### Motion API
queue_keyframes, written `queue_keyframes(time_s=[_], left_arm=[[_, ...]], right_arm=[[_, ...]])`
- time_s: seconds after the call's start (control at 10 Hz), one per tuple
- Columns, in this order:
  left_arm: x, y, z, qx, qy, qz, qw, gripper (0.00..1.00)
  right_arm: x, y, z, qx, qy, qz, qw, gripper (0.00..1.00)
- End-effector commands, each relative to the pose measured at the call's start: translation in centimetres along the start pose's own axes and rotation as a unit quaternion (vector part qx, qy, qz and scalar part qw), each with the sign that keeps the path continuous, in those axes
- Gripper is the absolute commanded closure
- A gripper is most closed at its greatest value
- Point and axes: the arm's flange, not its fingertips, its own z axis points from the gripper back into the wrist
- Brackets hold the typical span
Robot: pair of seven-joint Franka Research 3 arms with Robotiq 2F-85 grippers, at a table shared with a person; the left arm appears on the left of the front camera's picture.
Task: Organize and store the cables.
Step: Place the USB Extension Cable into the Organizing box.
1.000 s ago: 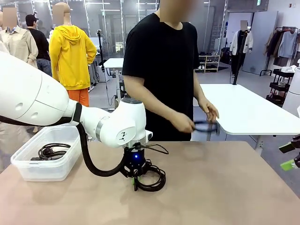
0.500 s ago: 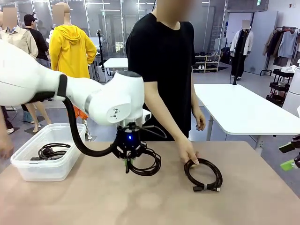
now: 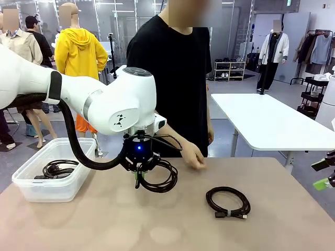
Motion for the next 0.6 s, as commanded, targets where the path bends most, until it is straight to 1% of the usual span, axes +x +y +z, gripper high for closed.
queue_keyframes(time_s=[0.0, 0.1, 0.2, 0.3, 0.4, 0.5], left_arm=[[0.3, -0.2, 0.1, 0.004, 0.002, 0.009, 1.000, 1.00], [0.3, -0.2, 0.1, 0.004, 0.002, 0.009, 1.000, 1.00], [0.1, 0.1, -0.3, 0.001, 0.002, 0.002, 1.000, 0.83], [1.1, 2.4, 2.0, -0.027, -0.022, -0.029, 0.999, 0.83], [1.6, 5.6, 3.8, -0.037, -0.017, -0.091, 0.995, 0.83], [1.8, 9.0, 4.6, -0.021, -0.030, -0.133, 0.990, 0.83]], right_arm=[[0.1, -0.2, 0.0, 0.001, -0.008, 0.002, 1.000, 0.00], [0.1, -0.2, 0.0, 0.001, -0.008, 0.002, 1.000, 0.00], [0.1, -0.2, 0.0, 0.001, -0.008, 0.002, 1.000, 0.00], [0.1, -0.2, 0.0, 0.001, -0.008, 0.002, 1.000, 0.00], [0.1, -0.2, 0.0, 0.001, -0.008, 0.002, 1.000, 0.00], [0.1, -0.2, 0.0, 0.001, -0.008, 0.002, 1.000, 0.00]])
